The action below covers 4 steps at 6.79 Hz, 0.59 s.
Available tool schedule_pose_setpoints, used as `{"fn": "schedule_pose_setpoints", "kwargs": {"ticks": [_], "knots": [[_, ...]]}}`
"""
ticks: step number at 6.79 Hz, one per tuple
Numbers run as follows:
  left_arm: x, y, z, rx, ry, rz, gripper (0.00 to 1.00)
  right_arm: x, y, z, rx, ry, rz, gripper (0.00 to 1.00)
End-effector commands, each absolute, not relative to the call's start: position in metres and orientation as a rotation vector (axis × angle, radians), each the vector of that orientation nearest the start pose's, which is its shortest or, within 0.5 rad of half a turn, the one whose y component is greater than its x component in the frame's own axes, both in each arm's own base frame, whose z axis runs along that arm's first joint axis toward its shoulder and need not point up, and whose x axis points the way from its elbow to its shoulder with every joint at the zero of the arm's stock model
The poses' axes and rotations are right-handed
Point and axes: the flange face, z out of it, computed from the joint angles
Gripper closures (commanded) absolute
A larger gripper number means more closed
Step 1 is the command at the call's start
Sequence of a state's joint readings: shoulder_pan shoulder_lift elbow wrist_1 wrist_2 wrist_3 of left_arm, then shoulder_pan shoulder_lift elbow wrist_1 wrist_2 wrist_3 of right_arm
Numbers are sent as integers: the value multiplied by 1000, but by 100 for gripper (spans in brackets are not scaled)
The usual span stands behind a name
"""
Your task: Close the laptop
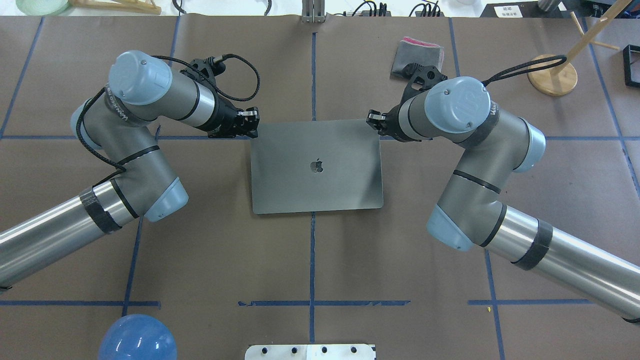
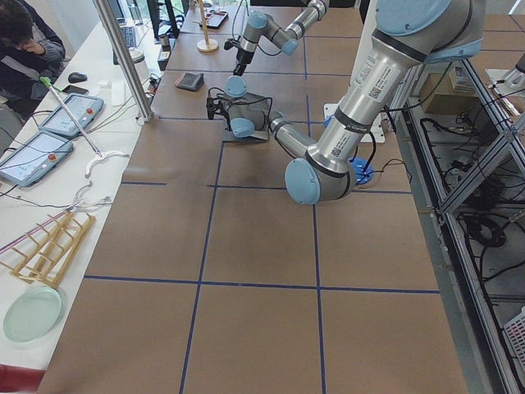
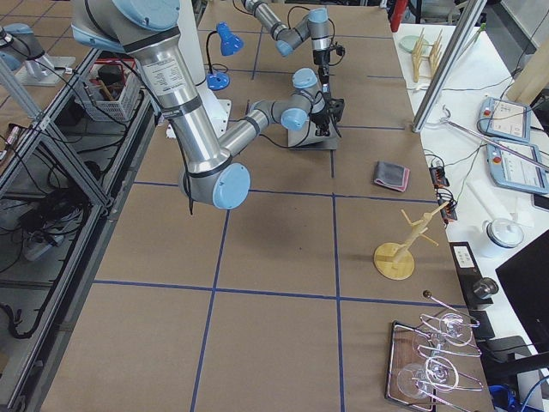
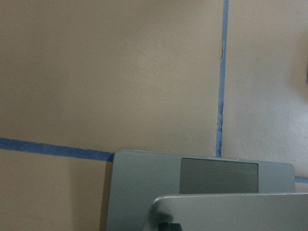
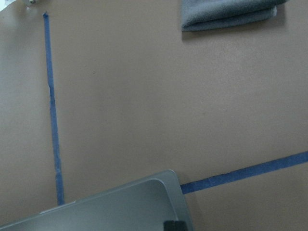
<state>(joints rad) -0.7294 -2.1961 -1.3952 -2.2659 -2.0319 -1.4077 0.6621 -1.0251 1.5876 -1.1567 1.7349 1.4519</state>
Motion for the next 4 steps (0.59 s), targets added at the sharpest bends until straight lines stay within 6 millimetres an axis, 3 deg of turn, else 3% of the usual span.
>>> {"fn": "schedule_pose_setpoints", "kwargs": {"ticks": [1,3,4], "knots": [[503,-562,298,105,1143,-220,100,-497,-535,295,222,-925,411,100],[503,-562,297,110,1144,-207,100,-498,-535,294,223,-927,411,96],[501,-561,295,106,1149,-203,94,-496,-537,293,219,-927,417,76]]}}
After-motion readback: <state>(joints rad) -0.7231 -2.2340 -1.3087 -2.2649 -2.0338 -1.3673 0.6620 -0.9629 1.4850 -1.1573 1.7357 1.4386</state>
